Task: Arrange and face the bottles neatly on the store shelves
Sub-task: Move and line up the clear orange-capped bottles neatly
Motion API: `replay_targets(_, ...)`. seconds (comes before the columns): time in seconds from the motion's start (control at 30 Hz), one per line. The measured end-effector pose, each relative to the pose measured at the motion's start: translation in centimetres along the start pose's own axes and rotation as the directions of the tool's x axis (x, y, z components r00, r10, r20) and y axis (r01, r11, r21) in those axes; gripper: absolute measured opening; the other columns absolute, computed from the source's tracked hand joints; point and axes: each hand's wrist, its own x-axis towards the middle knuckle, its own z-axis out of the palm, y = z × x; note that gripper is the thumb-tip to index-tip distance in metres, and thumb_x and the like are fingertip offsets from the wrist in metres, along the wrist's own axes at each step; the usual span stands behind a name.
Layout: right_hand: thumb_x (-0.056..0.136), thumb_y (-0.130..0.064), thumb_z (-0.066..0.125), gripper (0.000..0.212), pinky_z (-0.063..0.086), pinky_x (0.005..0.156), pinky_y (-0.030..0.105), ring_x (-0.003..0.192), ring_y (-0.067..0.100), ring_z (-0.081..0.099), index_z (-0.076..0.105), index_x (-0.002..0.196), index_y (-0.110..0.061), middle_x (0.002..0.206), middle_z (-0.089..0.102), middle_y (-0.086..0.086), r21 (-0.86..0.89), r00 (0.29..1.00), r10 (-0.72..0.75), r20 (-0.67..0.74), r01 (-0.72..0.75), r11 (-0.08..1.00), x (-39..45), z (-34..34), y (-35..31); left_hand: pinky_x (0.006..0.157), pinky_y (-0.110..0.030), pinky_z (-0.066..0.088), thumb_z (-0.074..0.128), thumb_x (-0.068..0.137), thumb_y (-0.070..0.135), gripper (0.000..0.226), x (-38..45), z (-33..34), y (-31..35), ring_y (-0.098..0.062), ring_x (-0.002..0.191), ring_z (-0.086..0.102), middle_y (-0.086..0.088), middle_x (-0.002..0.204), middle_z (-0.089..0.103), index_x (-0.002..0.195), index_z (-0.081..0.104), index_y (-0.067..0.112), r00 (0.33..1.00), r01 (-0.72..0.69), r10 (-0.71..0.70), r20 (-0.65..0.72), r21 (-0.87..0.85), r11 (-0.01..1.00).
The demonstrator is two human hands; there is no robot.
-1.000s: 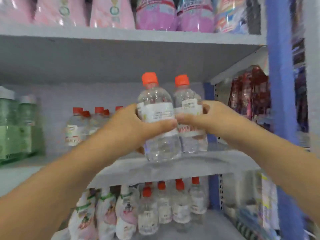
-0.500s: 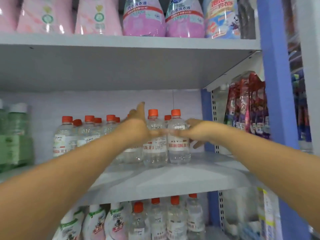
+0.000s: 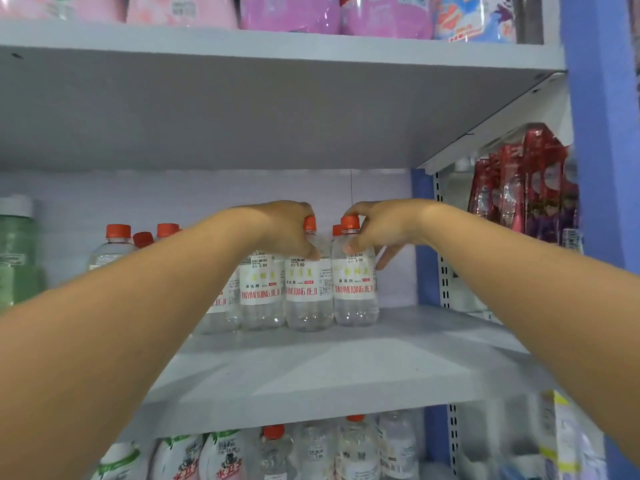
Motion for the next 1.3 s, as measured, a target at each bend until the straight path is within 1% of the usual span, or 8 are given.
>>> replay_targets(0.3, 0.09, -0.024, 0.077, 0.077, 0.064, 0.081, 0.043, 0.108, 0.023, 0.069, 0.036, 0.154, -0.031, 0.128, 0.065, 0.004, 0.072, 0.994, -0.061, -0.09, 0.068, 0.995, 2.5, 1.4, 2.4, 0.101, -0.031, 0.041, 0.075, 0.087, 0.051, 0.085, 2.0, 2.9, -1.7, -0.023, 0.134, 0.047, 0.002, 0.153, 0.043, 0.157, 0.032, 0.028, 0.99, -0.05, 0.025, -0.142, -0.17, 0.984)
replay_targets(0.47, 0.09, -0.025, 0.077, 0.075, 0.063, 0.085, 0.047, 0.111, 0.021, 0.067, 0.036, 0.153, -0.03, 0.123, 0.068, 0.002, 0.195, 0.983, -0.084, -0.166, 0.117, 0.974, 2.7, 2.3, 3.9, 0.095, -0.034, 0.045, 0.076, 0.084, 0.053, 0.081, 2.5, 4.3, -2.0, -0.021, 0.12, 0.053, 0.002, 0.141, 0.049, 0.152, 0.037, 0.031, 0.979, -0.039, -0.017, -0.202, -0.27, 0.962)
replay_targets(0.6, 0.093, -0.031, 0.075, 0.061, 0.062, 0.089, 0.044, 0.108, 0.018, 0.069, 0.047, 0.146, -0.022, 0.123, 0.069, 0.001, 0.242, 0.981, -0.087, -0.171, 0.127, 0.962, 2.5, 2.5, 4.9, 0.088, -0.031, 0.042, 0.069, 0.088, 0.056, 0.071, 2.4, 4.4, -2.2, -0.019, 0.114, 0.054, 0.008, 0.126, 0.052, 0.148, 0.039, 0.034, 0.976, -0.041, -0.018, -0.216, -0.265, 0.963)
replay_targets(0.73, 0.093, -0.035, 0.073, 0.048, 0.063, 0.084, 0.038, 0.103, 0.015, 0.07, 0.051, 0.133, -0.023, 0.118, 0.068, -0.002, 0.227, 0.985, -0.093, -0.143, 0.124, 0.966, 2.3, 3.0, 5.0, 0.086, -0.031, 0.042, 0.066, 0.092, 0.052, 0.066, 2.2, 4.2, -2.1, -0.019, 0.106, 0.055, 0.008, 0.121, 0.052, 0.149, 0.038, 0.031, 0.98, -0.034, -0.015, -0.199, -0.241, 0.97)
replay_targets(0.97, 0.091, -0.039, 0.075, 0.04, 0.063, 0.083, 0.039, 0.096, 0.011, 0.069, 0.05, 0.12, -0.028, 0.105, 0.067, -0.008, 0.213, 0.979, -0.084, -0.188, 0.124, 0.969, 2.2, 3.4, 4.9, 0.08, -0.032, 0.044, 0.068, 0.092, 0.052, 0.059, 2.2, 4.7, -1.7, -0.02, 0.1, 0.056, 0.004, 0.113, 0.056, 0.139, 0.043, 0.028, 0.971, -0.021, -0.039, -0.237, -0.245, 0.969)
replay_targets(1.07, 0.091, -0.039, 0.075, 0.045, 0.063, 0.085, 0.04, 0.099, 0.011, 0.069, 0.051, 0.127, -0.027, 0.108, 0.068, -0.007, 0.225, 0.98, -0.08, -0.181, 0.12, 0.967, 2.0, 3.3, 4.9, 0.081, -0.032, 0.043, 0.068, 0.091, 0.052, 0.064, 2.3, 5.0, -1.4, -0.022, 0.105, 0.056, 0.0, 0.123, 0.055, 0.143, 0.042, 0.025, 0.962, -0.025, -0.041, -0.271, -0.238, 0.971)
replay_targets(1.17, 0.091, -0.037, 0.075, 0.058, 0.063, 0.084, 0.04, 0.1, 0.013, 0.069, 0.051, 0.14, -0.021, 0.109, 0.067, -0.006, 0.232, 0.981, -0.073, -0.178, 0.114, 0.966, 1.9, 3.3, 4.8, 0.086, -0.03, 0.042, 0.069, 0.091, 0.052, 0.073, 2.3, 5.4, -1.3, -0.025, 0.113, 0.057, -0.004, 0.146, 0.039, 0.15, 0.04, 0.021, 0.945, -0.032, -0.039, -0.324, -0.21, 0.977)
replay_targets(1.3, 0.093, -0.034, 0.073, 0.06, 0.062, 0.083, 0.037, 0.098, 0.011, 0.068, 0.049, 0.145, -0.017, 0.103, 0.066, -0.009, 0.231, 0.982, -0.071, -0.177, 0.112, 0.967, 2.0, 3.4, 4.7, 0.09, -0.03, 0.043, 0.07, 0.091, 0.051, 0.078, 2.5, 5.8, -1.4, -0.025, 0.119, 0.056, -0.005, 0.148, 0.043, 0.153, 0.038, 0.017, 0.93, -0.058, -0.019, -0.367, -0.198, 0.979)
